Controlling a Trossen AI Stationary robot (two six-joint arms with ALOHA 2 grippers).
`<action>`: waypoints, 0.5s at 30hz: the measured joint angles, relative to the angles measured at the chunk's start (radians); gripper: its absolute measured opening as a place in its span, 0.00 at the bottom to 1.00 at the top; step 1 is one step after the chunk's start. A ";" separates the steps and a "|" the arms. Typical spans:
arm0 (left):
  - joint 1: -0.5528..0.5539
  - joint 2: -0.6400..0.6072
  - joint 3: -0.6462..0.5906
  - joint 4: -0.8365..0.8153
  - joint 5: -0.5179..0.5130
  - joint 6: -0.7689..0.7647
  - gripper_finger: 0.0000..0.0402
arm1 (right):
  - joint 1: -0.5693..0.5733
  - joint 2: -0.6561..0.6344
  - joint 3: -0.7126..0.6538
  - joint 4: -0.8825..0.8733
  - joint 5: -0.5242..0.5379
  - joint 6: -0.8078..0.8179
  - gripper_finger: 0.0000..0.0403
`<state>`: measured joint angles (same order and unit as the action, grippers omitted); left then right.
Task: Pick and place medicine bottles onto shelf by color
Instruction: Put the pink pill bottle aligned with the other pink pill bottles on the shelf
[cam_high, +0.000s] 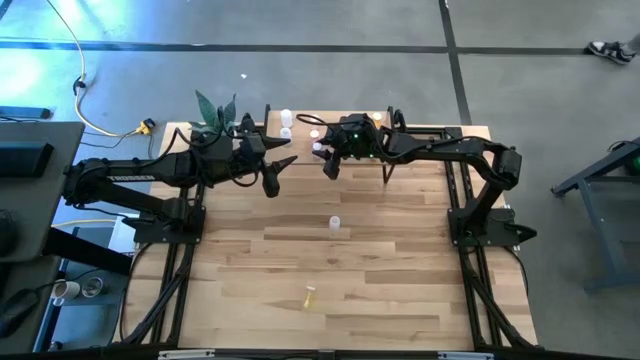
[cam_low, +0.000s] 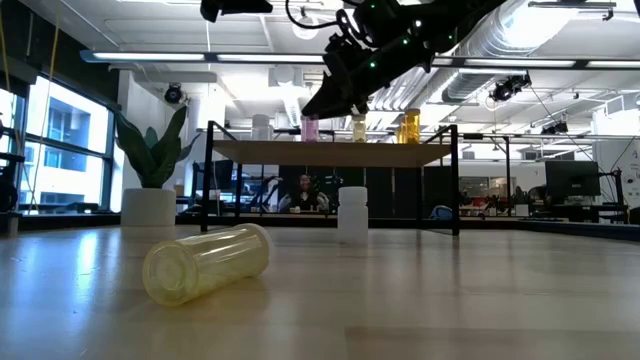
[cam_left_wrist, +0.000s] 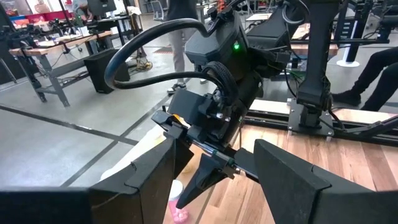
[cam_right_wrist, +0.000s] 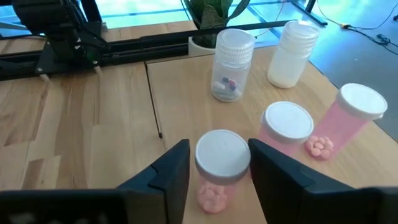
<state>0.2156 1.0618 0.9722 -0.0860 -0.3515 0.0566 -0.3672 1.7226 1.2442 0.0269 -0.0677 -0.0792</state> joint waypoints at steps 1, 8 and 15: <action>0.000 0.000 0.000 0.000 0.000 0.000 0.52 | 0.000 0.000 0.000 0.000 0.000 0.000 0.39; 0.000 0.000 0.000 0.000 0.000 0.000 0.52 | 0.000 0.000 0.000 0.000 0.000 0.000 0.42; 0.000 0.000 0.000 0.000 0.000 0.000 0.52 | 0.001 -0.001 0.019 0.000 0.000 0.003 0.43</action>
<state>0.2154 1.0618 0.9722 -0.0860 -0.3515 0.0566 -0.3664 1.7217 1.2633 0.0270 -0.0677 -0.0757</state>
